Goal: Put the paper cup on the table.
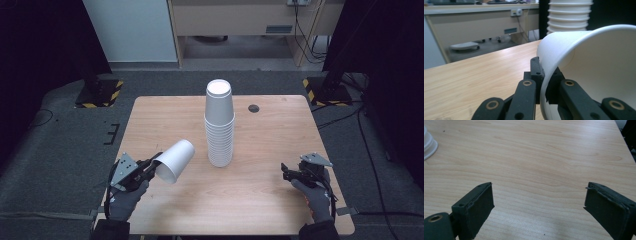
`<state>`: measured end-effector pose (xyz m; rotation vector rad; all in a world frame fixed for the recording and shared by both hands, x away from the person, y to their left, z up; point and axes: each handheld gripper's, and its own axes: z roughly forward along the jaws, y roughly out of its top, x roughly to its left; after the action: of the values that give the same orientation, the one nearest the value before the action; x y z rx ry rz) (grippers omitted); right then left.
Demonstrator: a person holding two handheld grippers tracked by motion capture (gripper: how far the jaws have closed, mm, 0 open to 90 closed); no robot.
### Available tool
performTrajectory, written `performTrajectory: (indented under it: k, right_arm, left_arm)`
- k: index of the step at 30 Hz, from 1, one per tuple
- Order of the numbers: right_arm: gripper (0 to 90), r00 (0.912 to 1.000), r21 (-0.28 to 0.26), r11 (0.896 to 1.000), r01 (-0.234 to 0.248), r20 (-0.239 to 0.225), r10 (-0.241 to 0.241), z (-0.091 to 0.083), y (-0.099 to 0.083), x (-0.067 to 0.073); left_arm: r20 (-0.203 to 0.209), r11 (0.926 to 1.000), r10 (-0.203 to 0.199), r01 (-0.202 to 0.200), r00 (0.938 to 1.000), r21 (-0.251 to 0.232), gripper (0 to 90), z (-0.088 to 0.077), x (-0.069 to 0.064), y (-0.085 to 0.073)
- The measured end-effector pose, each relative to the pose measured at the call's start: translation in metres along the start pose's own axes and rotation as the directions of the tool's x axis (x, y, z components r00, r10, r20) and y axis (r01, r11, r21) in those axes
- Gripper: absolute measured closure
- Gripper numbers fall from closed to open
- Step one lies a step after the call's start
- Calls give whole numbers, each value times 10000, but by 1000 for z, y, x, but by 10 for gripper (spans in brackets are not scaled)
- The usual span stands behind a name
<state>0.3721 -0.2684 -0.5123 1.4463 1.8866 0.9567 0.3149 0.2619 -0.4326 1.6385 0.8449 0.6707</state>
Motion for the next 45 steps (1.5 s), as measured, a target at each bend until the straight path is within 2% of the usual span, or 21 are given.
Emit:
performTrajectory:
  k: [7, 11, 13, 15, 16, 18, 20, 22, 24, 25, 26, 27, 31, 32, 35, 40, 44, 45]
  right_arm:
    - [84, 9993, 675, 9970, 367, 11, -369, 8, -4, 1]
    - [81, 9987, 954, 9942, 499, 73, -508, 11, -6, 1]
    - [86, 9987, 997, 9937, 504, 59, -513, 13, -8, 1]
    - [88, 9984, 1177, 9915, 545, 52, -555, 14, -10, 0]
    - [88, 9984, 1177, 9915, 545, 52, -555, 14, -10, 0]
    - [89, 9979, 1317, 9892, 638, 46, -650, 16, -12, -2]
    - [89, 9980, 1373, 9886, 610, 65, -625, 17, -13, -2]
    - [83, 9977, 1497, 9865, 662, 72, -680, 19, -15, -3]
    - [79, 9986, 1499, 9873, 529, 9, -537, 19, -16, -4]
    - [79, 9987, 1455, 9880, 510, 14, -518, 19, -16, -5]
    - [79, 9987, 1455, 9880, 510, 14, -518, 19, -16, -5]
    - [79, 9994, 1360, 9901, 336, -78, -328, 20, -18, -5]
    - [79, 9997, 1436, 9896, 112, -233, -79, 20, -18, -6]
    - [76, 9997, 1463, 9892, 8, -230, 25, 20, -18, -6]
    - [76, 9998, 1463, 9892, -5, -218, 37, 20, -18, -6]
    - [72, 9997, 1484, 9889, 24, -251, 13, 20, -18, -6]
    - [71, 9997, 1490, 9888, 28, -255, 11, 20, -18, -6]
    - [71, 9997, 1495, 9888, -8, -248, 45, 20, -18, -6]
  left_arm:
    - [-872, 9982, -259, 305, 9959, 520, 861, -8, 22, -2]
    - [-1420, 9928, -269, 431, 9895, 1119, 861, -12, 38, -4]
    - [-1519, 9917, -267, 453, 9880, 1207, 860, -13, 40, -4]
    - [-1867, 9873, -298, 580, 9820, 1477, 861, -17, 51, -3]
    - [-1867, 9873, -298, 580, 9820, 1477, 860, -17, 51, -3]
    - [-2153, 9851, -357, 706, 9759, 1568, 861, -21, 59, -2]
    - [-2213, 9844, -369, 736, 9745, 1601, 861, -21, 61, -2]
    - [-2377, 9784, -407, 869, 9705, 1875, 861, -23, 67, -2]
    - [-2515, 9740, -552, 1075, 9663, 1993, 861, -24, 71, -2]
    - [-2533, 9709, -605, 1158, 9655, 2096, 861, -25, 73, -2]
    - [-2533, 9709, -605, 1158, 9655, 2096, 861, -25, 73, -2]
    - [-2606, 9664, -617, 1230, 9635, 2256, 862, -25, 76, -3]
    - [-2770, 9515, -578, 1369, 9591, 2754, 861, -25, 81, -3]
    - [-2770, 9515, -578, 1369, 9591, 2754, 860, -25, 81, -3]
    - [-2845, 9364, -572, 1503, 9570, 3170, 861, -24, 84, -2]
    - [-2812, 9069, -461, 1582, 9586, 3906, 861, -20, 86, -1]
    - [-2789, 8892, -361, 1582, 9596, 4293, 862, -16, 86, 1]
    - [-2778, 8820, -308, 1569, 9601, 4444, 863, -15, 86, 2]
